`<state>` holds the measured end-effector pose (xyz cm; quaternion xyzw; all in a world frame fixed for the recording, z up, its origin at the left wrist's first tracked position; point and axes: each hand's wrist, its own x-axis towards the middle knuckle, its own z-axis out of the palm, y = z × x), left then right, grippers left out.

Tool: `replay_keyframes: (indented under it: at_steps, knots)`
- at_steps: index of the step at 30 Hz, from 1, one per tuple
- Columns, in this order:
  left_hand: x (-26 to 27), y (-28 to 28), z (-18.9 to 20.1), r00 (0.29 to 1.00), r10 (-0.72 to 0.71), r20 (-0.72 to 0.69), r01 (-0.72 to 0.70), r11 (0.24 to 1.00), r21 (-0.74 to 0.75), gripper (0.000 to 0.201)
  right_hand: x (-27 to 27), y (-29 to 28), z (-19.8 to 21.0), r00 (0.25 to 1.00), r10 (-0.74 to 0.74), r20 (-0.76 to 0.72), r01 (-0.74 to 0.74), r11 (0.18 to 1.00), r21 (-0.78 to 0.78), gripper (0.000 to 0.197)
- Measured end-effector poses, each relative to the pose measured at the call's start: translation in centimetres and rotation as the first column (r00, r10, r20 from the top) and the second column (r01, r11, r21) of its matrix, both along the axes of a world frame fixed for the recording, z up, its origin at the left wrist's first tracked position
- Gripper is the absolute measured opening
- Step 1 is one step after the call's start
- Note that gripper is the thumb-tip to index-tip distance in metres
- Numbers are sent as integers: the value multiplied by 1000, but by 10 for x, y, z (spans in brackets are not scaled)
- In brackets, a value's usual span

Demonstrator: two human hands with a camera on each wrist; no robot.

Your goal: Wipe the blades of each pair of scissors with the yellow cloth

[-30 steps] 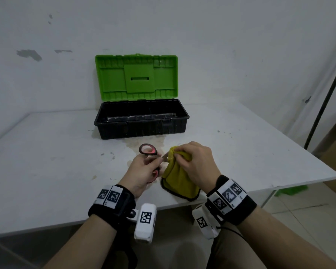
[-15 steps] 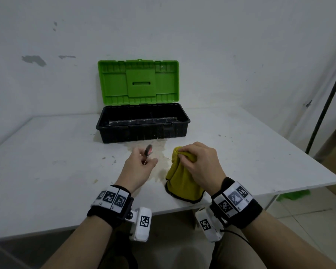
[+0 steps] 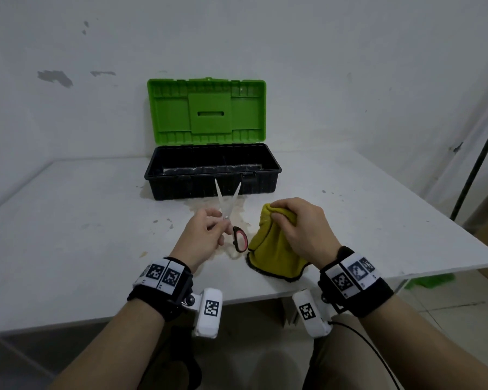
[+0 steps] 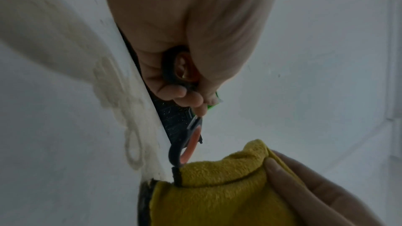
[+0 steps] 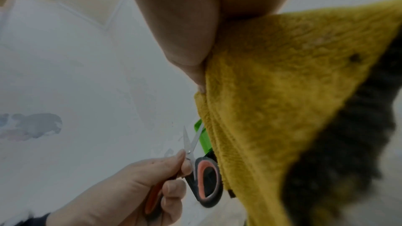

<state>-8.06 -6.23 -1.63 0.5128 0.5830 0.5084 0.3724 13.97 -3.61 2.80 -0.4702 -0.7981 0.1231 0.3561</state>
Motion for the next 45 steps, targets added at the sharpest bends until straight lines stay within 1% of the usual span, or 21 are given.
replay_keyframes:
  at_steps: [1,3,6,10,11,14,17,19,23,27,29,31,33,36,37,41,45]
  knots:
    - [0,0,0,1000,-6,22,7,1000,-14,9,1,1,0,1000,25,-2,-25,999,-20,18]
    - [1,3,-1,998,-9,62,12,999,-42,9,2,3,1,997,79,-19,-80,995,-57,11]
    - [2,5,1,993,-12,115,20,997,-69,11,2,4,2,991,128,-39,-131,988,-82,8]
    - [6,3,4,993,-60,106,67,996,-64,12,-5,5,0,990,133,-37,-136,984,-113,3]
    - [8,2,4,992,-79,97,85,995,-59,10,-7,5,0,991,129,-42,-133,985,-110,5]
    - [16,-1,4,991,-115,71,119,991,-60,11,-13,4,-4,994,103,-34,-105,992,-63,12]
    - [23,-2,2,990,-126,65,130,989,-72,11,-20,2,-8,997,80,2,-80,997,-13,12]
    - [26,-1,1,989,-119,84,125,989,-76,10,-21,2,-13,997,71,15,-71,997,19,11]
    - [28,1,0,987,-91,133,101,992,-71,11,-19,1,-16,995,100,-16,-100,995,21,19]
    - [29,0,0,987,-78,141,89,993,-75,11,-14,1,-11,984,109,-138,-110,994,-5,7]
    - [30,-1,1,985,-92,145,103,992,-68,11,-14,2,-12,988,114,-106,-113,994,12,8]
    - [33,-2,3,985,-104,135,112,992,-58,11,-13,3,-16,994,71,-80,-69,997,25,12]
    - [34,-3,4,985,-106,137,115,992,-57,11,-13,2,-19,997,37,-66,-34,999,39,20]
    - [37,-3,5,979,-115,168,127,990,-58,12,-15,-5,-21,998,56,21,-56,998,27,36]
    - [37,-3,5,977,-116,178,128,990,-56,12,-15,-7,-22,998,60,34,-62,997,36,38]
    - [40,-3,5,973,-119,197,130,991,-42,14,-17,-7,-25,998,67,-17,-64,989,132,22]
    - [42,-3,5,971,-132,200,143,989,-41,14,-18,-10,-28,996,82,26,-86,972,218,16]
